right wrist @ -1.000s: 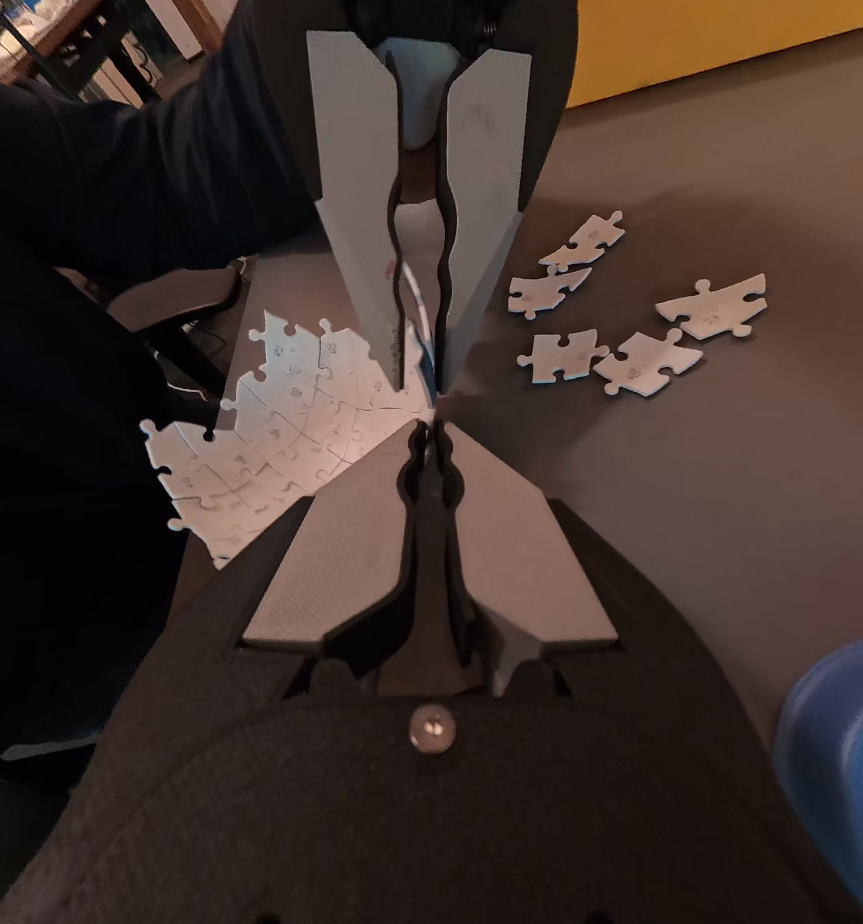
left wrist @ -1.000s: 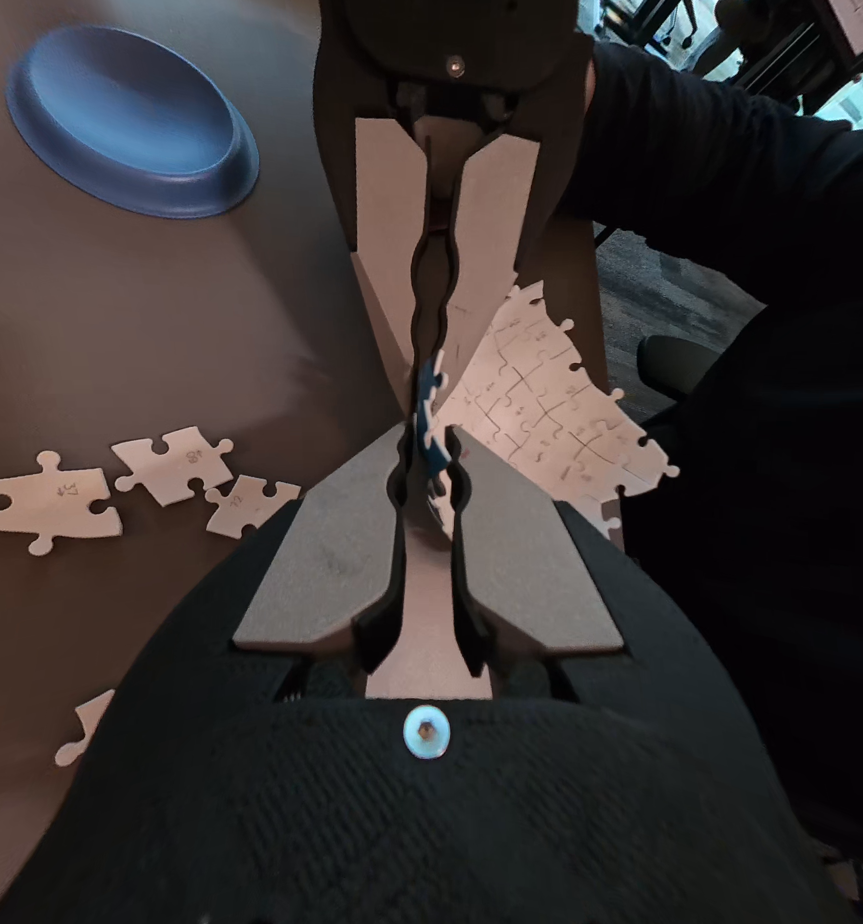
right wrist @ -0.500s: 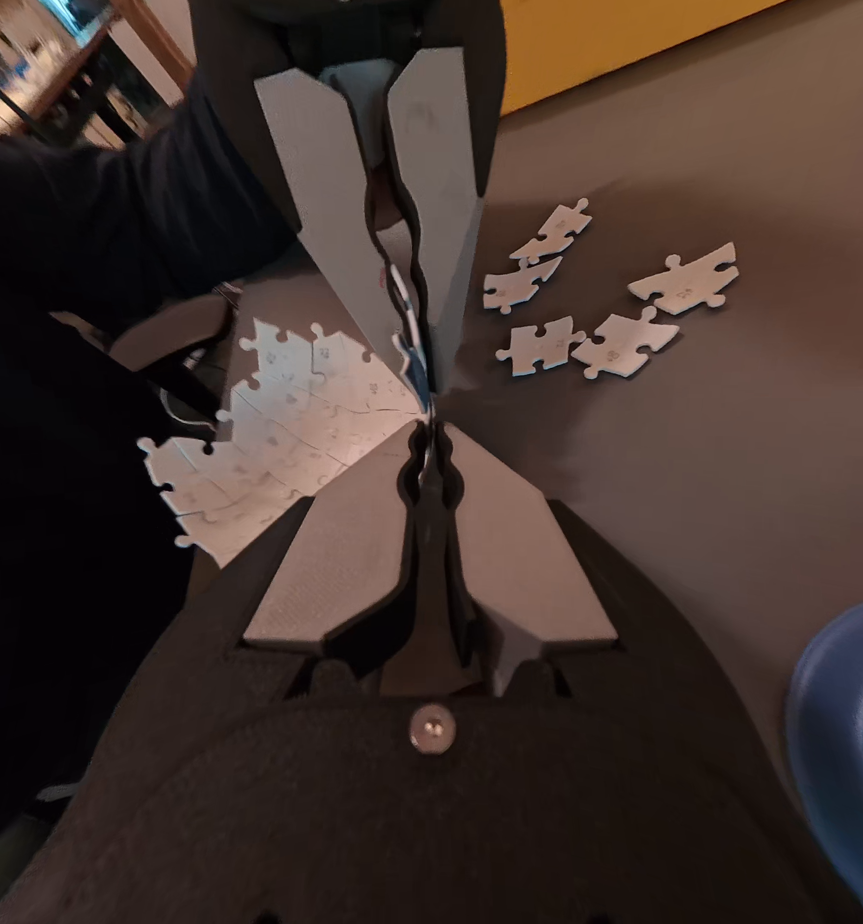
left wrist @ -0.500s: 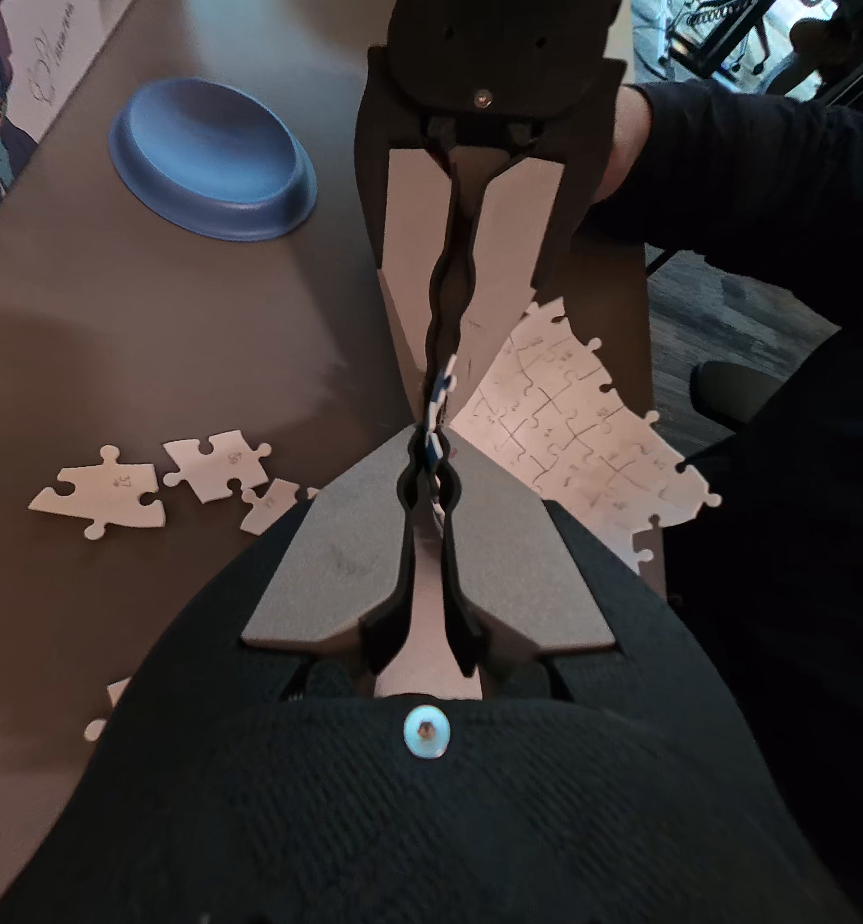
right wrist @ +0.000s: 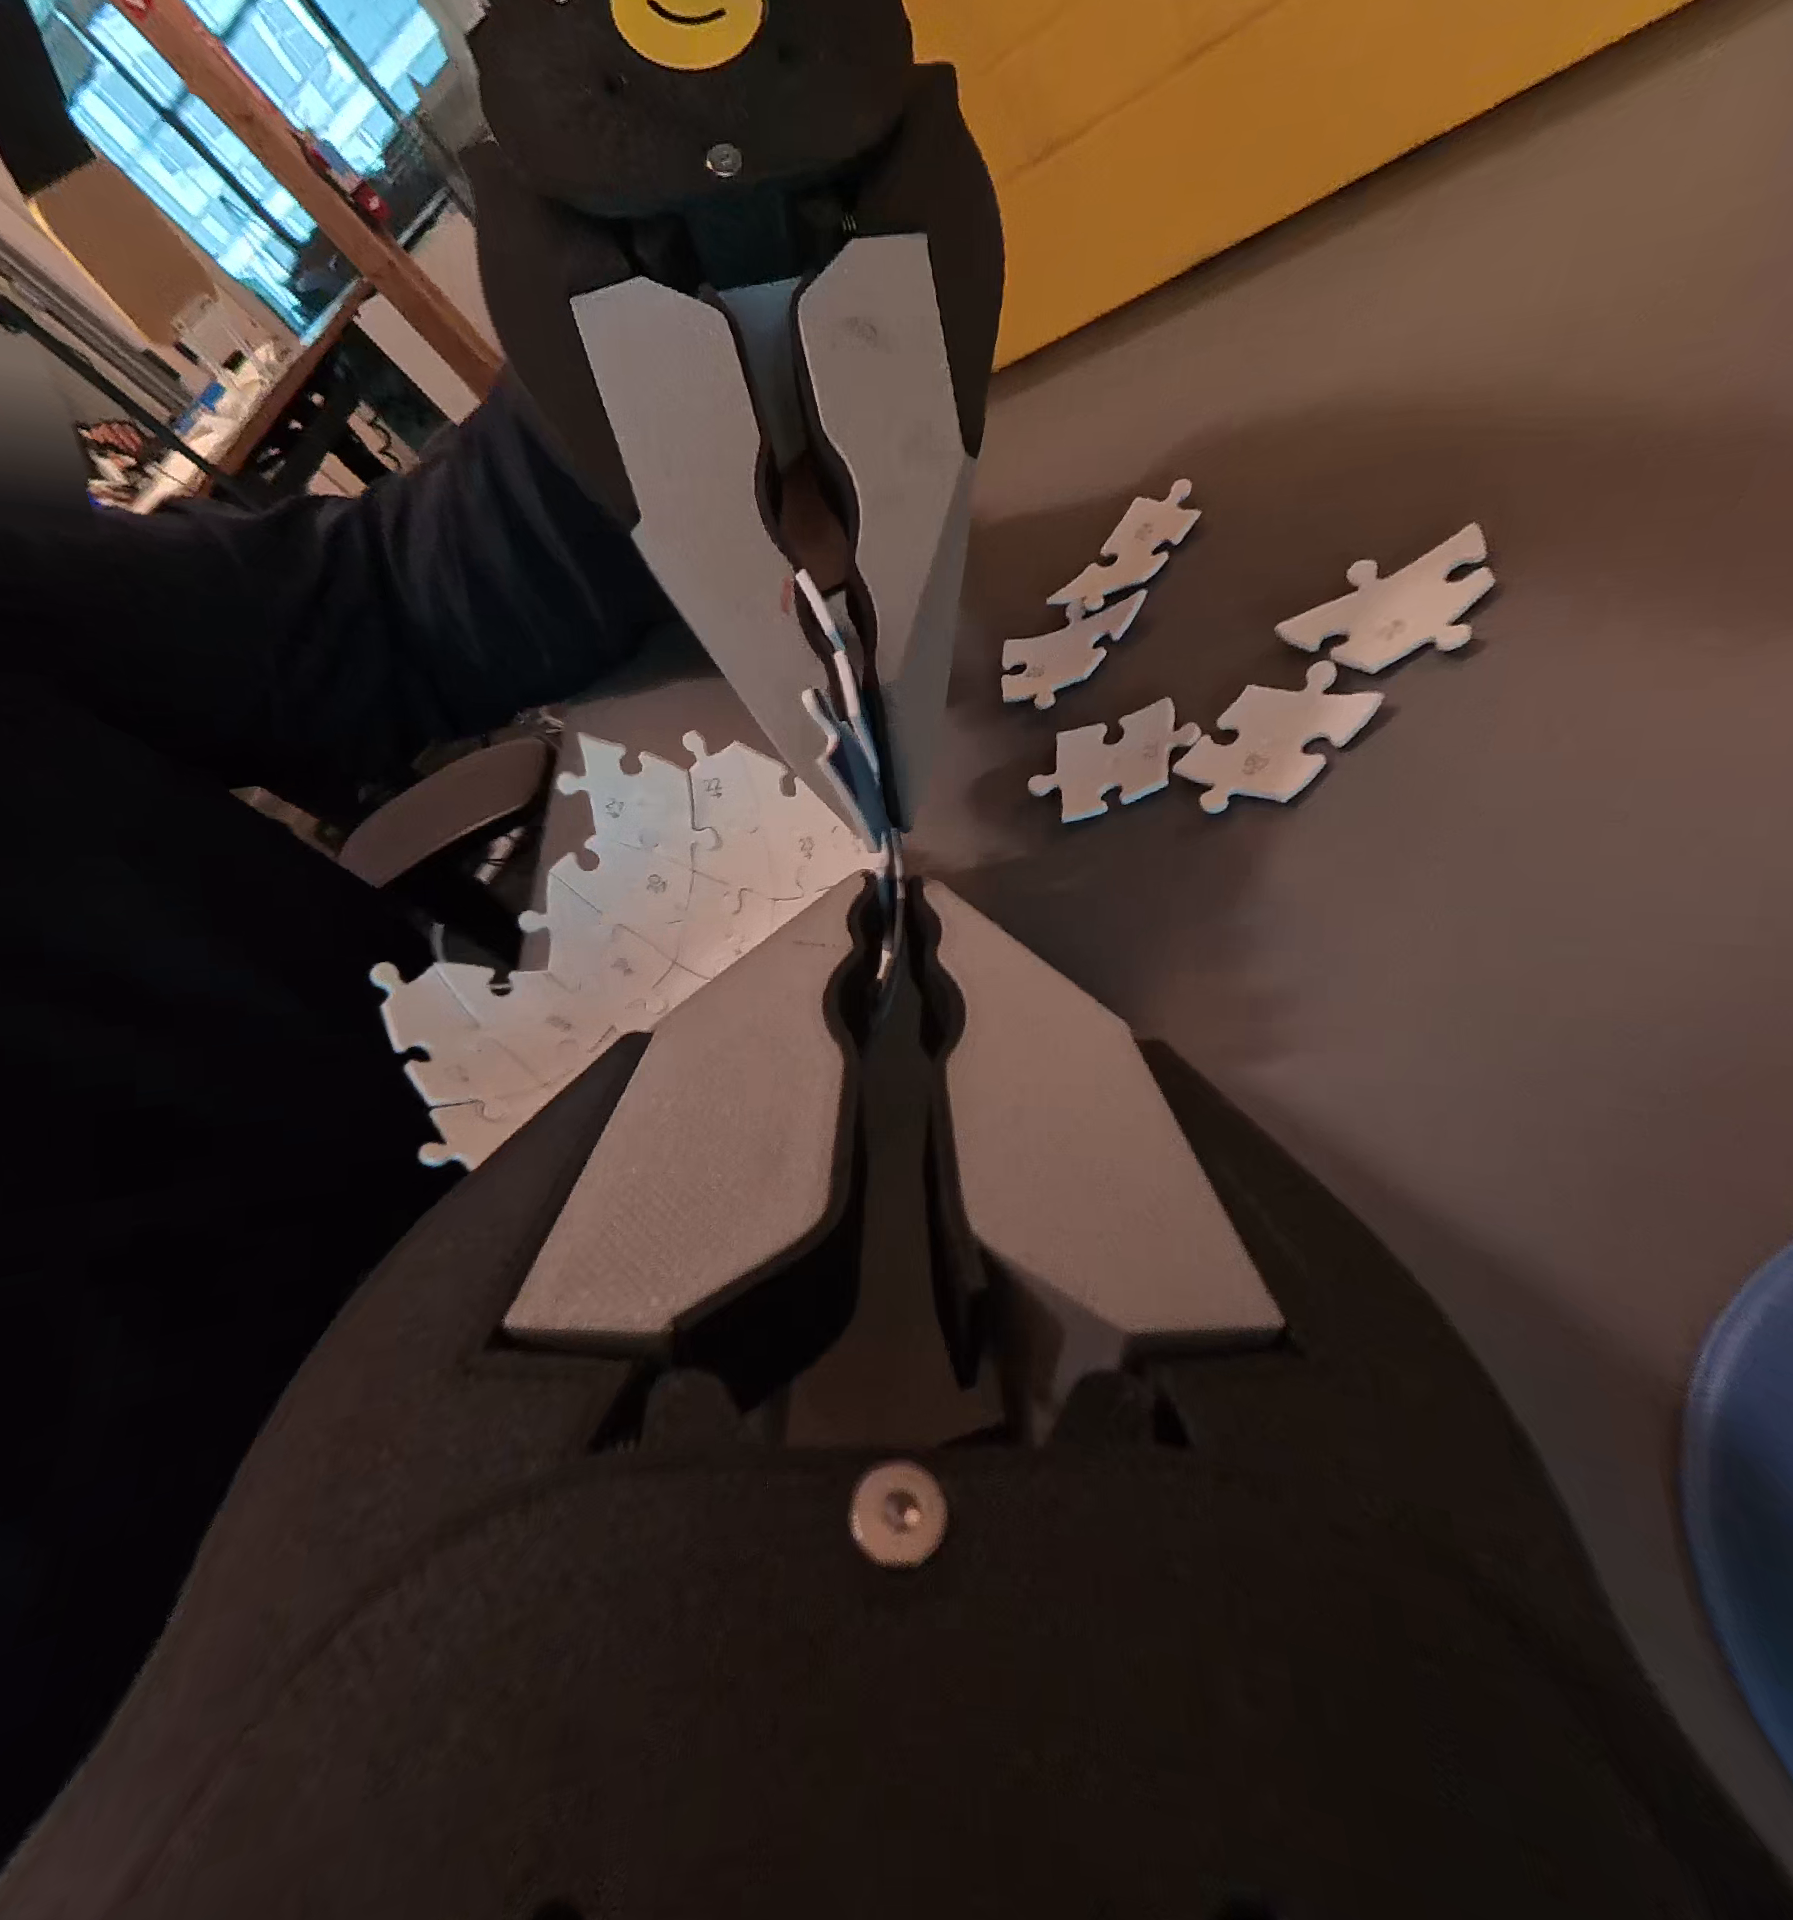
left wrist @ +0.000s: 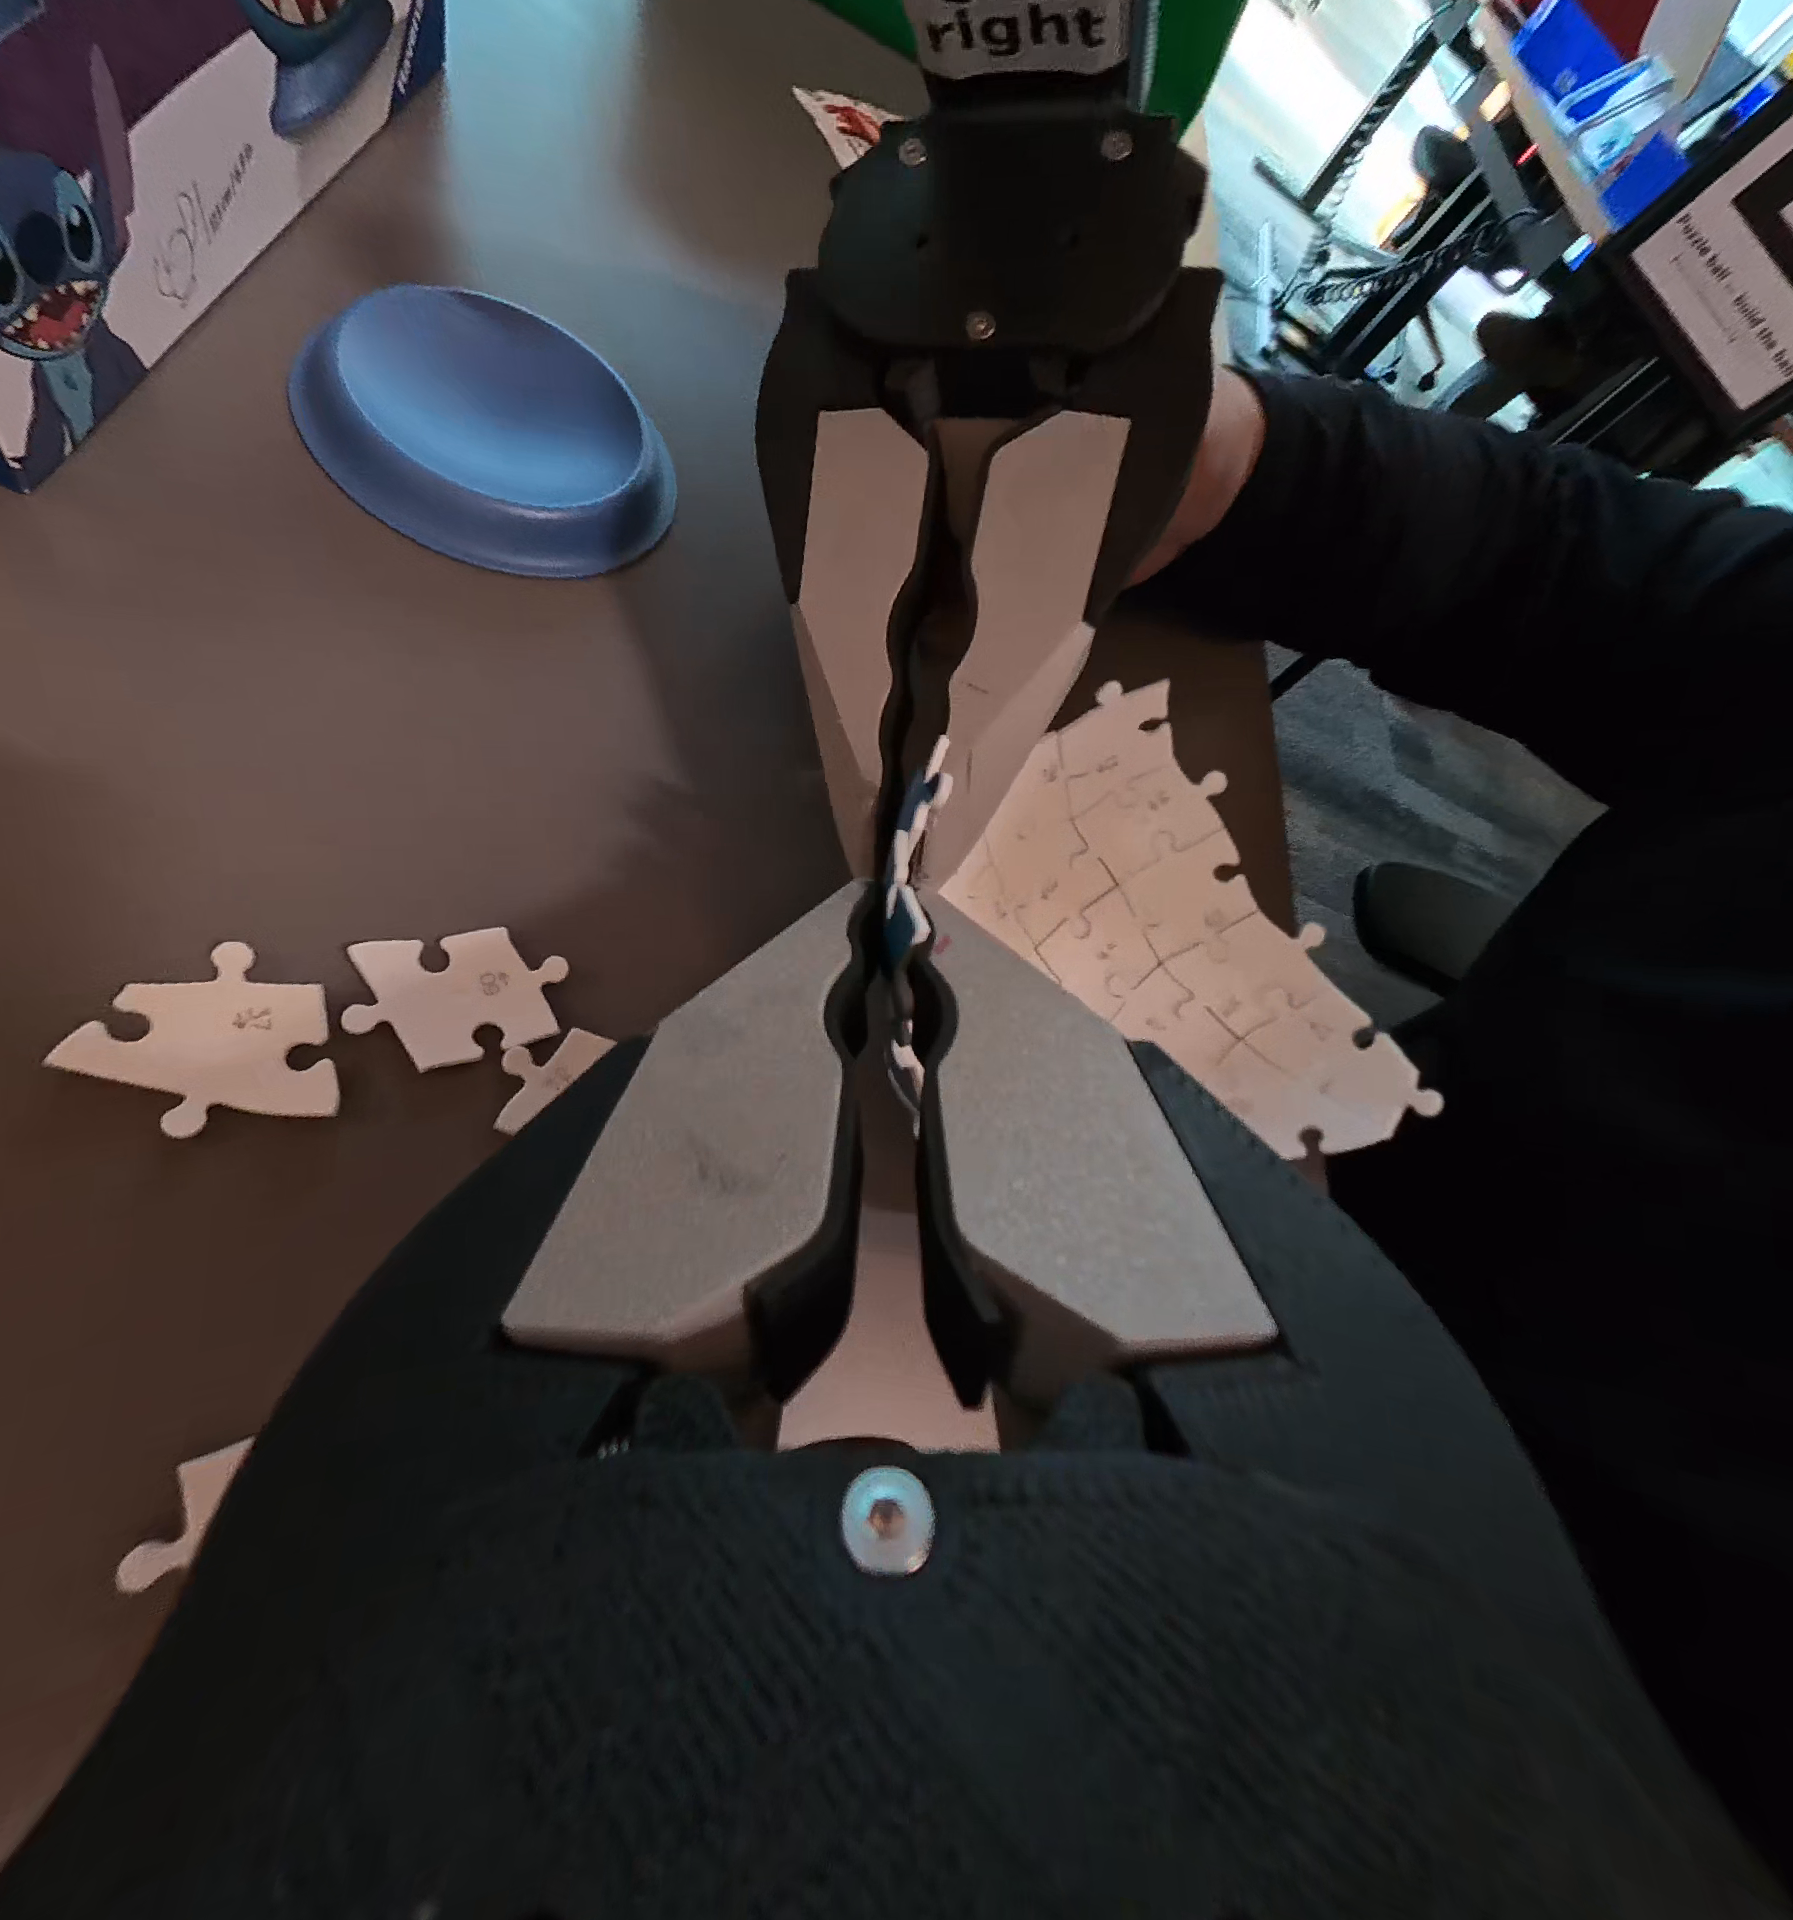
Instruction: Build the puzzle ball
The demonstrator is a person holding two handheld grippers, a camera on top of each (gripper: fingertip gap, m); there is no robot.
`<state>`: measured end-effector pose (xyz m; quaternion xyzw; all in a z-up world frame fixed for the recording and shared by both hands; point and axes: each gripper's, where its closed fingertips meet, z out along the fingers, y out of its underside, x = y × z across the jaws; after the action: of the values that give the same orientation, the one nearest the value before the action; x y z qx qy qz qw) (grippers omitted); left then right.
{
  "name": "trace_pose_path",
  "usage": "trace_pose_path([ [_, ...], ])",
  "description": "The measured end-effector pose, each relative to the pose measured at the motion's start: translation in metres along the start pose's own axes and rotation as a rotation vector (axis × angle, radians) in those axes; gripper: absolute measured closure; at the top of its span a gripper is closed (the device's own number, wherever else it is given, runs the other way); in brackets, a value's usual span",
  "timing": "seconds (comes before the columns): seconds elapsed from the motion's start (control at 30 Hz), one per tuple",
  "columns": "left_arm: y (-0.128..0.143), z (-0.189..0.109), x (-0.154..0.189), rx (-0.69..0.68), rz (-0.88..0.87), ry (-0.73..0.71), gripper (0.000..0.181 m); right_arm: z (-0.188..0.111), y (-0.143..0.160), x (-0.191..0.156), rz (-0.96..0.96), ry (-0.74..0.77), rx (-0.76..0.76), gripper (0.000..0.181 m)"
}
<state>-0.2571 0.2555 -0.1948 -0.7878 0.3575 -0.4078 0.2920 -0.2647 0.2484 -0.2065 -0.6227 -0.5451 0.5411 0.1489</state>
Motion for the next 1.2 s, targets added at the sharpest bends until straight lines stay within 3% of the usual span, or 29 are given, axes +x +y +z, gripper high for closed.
trace_pose_path([
  [0.17,0.014,0.005,-0.004,-0.103,0.075,-0.065,0.181,0.010,0.012,0.004,-0.077,0.079,-0.107,0.179],
  [0.43,0.008,-0.006,-0.002,-0.077,0.051,-0.055,0.181,0.000,0.000,-0.006,-0.112,0.032,-0.046,0.171],
  [0.53,0.009,-0.005,0.000,-0.088,0.053,-0.046,0.181,0.004,-0.001,-0.004,-0.127,0.049,-0.046,0.180],
  [0.7,0.009,-0.005,-0.002,-0.079,0.021,-0.039,0.180,0.005,-0.002,0.000,-0.104,0.067,-0.020,0.181],
  [0.83,0.010,-0.008,0.003,-0.056,-0.099,0.065,0.170,0.008,-0.003,0.001,-0.139,0.112,-0.008,0.181],
  [1.07,0.020,-0.009,-0.003,-0.133,-0.005,-0.037,0.177,0.012,0.001,0.002,-0.126,0.113,-0.035,0.181],
  [1.2,0.023,-0.010,-0.001,-0.142,-0.028,-0.011,0.174,0.013,0.002,0.001,-0.125,0.117,-0.041,0.181],
])
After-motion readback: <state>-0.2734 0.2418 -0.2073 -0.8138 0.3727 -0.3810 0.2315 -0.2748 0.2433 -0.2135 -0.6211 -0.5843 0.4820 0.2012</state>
